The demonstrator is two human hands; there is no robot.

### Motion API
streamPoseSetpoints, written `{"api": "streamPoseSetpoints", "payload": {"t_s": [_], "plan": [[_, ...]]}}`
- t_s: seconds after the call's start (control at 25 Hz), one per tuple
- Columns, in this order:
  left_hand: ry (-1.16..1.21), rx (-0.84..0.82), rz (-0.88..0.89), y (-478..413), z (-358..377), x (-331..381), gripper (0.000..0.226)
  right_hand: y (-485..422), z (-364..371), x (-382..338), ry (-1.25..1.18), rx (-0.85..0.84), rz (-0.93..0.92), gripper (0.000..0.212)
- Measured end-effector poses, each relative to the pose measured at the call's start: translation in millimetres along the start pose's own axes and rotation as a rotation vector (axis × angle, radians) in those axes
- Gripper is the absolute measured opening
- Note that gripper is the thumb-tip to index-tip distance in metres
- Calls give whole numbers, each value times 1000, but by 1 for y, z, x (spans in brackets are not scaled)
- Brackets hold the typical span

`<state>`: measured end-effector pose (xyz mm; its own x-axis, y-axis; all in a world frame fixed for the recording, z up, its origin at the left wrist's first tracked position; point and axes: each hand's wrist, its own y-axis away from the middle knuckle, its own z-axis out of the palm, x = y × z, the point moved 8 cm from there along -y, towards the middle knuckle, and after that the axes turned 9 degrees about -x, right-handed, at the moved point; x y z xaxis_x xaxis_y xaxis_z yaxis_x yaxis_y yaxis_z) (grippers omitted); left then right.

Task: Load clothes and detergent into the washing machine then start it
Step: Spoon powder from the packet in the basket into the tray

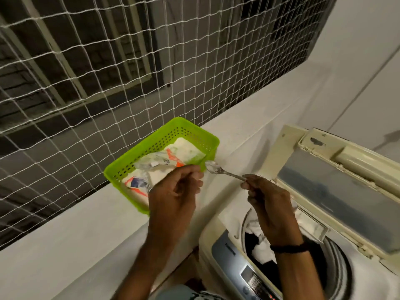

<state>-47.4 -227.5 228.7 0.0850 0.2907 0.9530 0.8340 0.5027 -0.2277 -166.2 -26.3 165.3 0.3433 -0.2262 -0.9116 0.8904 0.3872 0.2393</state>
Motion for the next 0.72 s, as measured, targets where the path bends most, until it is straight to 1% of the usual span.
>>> {"api": "streamPoseSetpoints", "payload": {"t_s": [0.04, 0.12, 0.24, 0.28, 0.36, 0.44, 0.48, 0.52, 0.56, 0.64, 0.72], "plan": [[-28, 53, 12, -2, -20, 1, 17, 0, 20, -7, 52, -51, -26, 23], [-67, 174, -34, -6, -60, -7, 17, -3, 55, -18, 209, -134, -119, 23], [-141, 312, -102, -10, -105, -21, 15, -10, 99, -23, 609, -187, -289, 16], [-141, 337, -110, -10, -115, -25, 15, -10, 113, -22, 782, -188, -366, 14], [-130, 373, -126, -8, -129, -32, 17, -4, 143, -23, 1117, -145, -584, 14], [-136, 384, -135, -5, -136, -35, 20, 4, 168, -23, 1304, -101, -786, 11], [-144, 381, -140, -5, -136, -36, 21, 3, 177, -21, 1357, -83, -842, 10], [-154, 375, -143, -4, -136, -36, 21, -2, 183, -16, 1385, -87, -851, 10], [-167, 368, -145, -5, -135, -35, 20, -10, 189, -11, 1383, -123, -821, 12], [-196, 349, -135, -5, -134, -34, 17, -26, 195, 1, 1336, -255, -724, 15], [-219, 332, -120, -6, -133, -33, 16, -31, 194, 2, 1299, -335, -689, 16]]}}
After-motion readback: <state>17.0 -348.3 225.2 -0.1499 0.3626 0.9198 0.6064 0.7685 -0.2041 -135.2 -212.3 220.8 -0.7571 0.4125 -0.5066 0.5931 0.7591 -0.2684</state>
